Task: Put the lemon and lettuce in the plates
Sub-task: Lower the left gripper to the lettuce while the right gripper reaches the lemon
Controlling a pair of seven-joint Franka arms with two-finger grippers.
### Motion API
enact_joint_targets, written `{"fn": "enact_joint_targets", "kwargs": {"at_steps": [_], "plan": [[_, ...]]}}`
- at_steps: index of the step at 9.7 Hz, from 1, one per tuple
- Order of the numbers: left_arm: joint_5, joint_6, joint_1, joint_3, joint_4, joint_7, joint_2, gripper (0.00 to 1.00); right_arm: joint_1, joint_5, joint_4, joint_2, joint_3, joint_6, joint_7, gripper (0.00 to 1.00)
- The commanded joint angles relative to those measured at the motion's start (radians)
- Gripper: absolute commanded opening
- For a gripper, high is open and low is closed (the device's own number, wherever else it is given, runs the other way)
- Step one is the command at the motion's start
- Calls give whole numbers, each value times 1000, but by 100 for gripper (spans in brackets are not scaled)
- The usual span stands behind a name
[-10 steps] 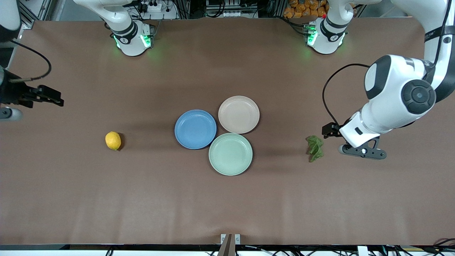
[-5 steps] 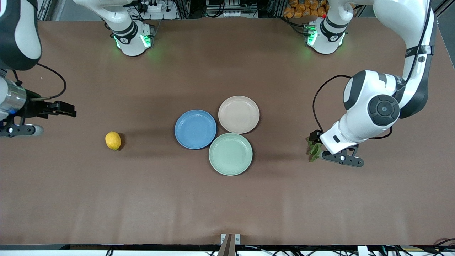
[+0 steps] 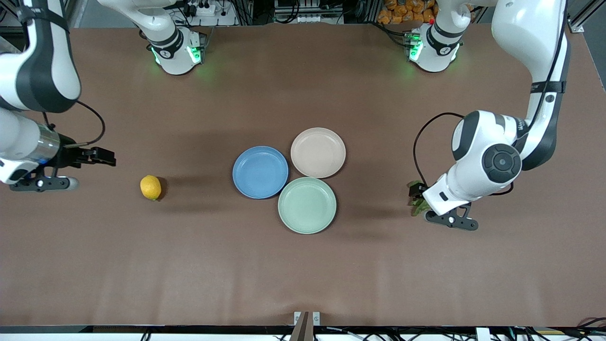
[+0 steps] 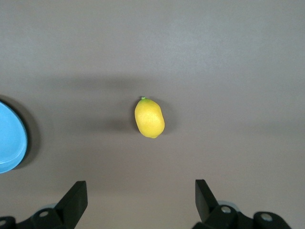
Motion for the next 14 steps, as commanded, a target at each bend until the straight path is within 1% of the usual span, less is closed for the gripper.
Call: {"fn": "enact_joint_targets", "kwargs": {"at_steps": [1,3,5,6,8,9,14], "plan": [[-20,69,21,2,-47,-5,19,100,-10,-2,-21,28,5,35,3,100],[-20,115,41,2,-90,-25,42,100,-11,-2,-21,64,5,61,3,100],[-18,118,40,2,-96,-44,70,100,-13,-2,-23,105,5,103,5,100],[-15,123,37,3,-96,-51,96,100,-14,-2,-52,113,5,141,5,100],[-12,129,34,3,-98,-53,116,100,-13,-2,-151,112,5,288,5,100],[-7,129,27,3,-98,-52,127,100,-13,-2,-188,111,5,339,5,100],[2,128,26,2,-111,-93,151,100,-13,-2,-337,119,7,550,3,100]]}}
